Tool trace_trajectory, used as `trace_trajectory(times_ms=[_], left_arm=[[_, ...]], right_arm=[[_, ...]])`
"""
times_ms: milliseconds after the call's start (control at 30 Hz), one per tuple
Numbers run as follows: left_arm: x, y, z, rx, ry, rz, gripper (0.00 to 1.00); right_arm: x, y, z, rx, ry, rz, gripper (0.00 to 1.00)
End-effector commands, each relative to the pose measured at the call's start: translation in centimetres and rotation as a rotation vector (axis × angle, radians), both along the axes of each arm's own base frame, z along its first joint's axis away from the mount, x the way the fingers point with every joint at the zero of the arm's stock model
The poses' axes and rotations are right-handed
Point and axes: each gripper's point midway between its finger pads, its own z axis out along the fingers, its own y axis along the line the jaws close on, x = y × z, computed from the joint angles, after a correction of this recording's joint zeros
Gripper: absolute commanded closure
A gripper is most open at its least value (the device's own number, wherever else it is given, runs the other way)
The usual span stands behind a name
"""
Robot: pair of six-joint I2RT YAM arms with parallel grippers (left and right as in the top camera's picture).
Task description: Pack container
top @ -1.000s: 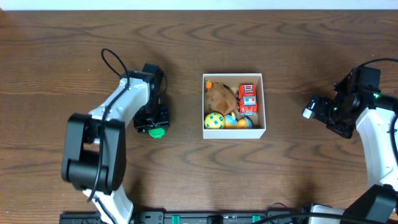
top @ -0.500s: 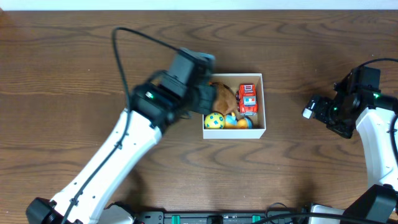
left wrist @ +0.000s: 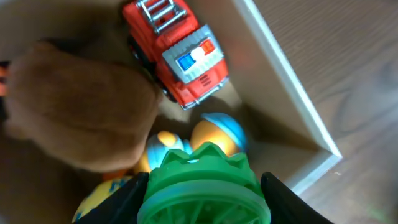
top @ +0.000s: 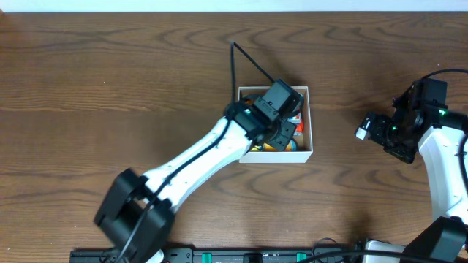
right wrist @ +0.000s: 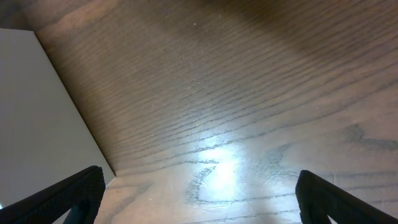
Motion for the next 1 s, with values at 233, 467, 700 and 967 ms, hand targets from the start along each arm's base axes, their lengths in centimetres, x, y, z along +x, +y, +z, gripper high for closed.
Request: trace_trajectory(times_ms=[233, 467, 700, 967], left_arm=[[0.9, 0.3, 2.5, -0.031, -0.064, -0.001, 0.02], [3.1, 8.6, 9.7, -0.012, -0.198, 0.195, 0.02], [6.1, 20.3, 14.5, -0.029, -0.292, 0.499, 0.02], [8.4, 28.8, 14.3, -0.007, -0.294, 0.745, 0.02]], right_arm=[[-0.1, 0.0, 0.0, 0.003, 0.0, 0.0, 0.01], [1.3, 1.5, 2.4, -0.05, -0.055, 0.112, 0.01], [6.1, 6.2, 9.3, -0.176, -0.285, 0.312, 0.01], [10.6, 10.0, 12.9, -0.219, -0.531, 0.418, 0.01]])
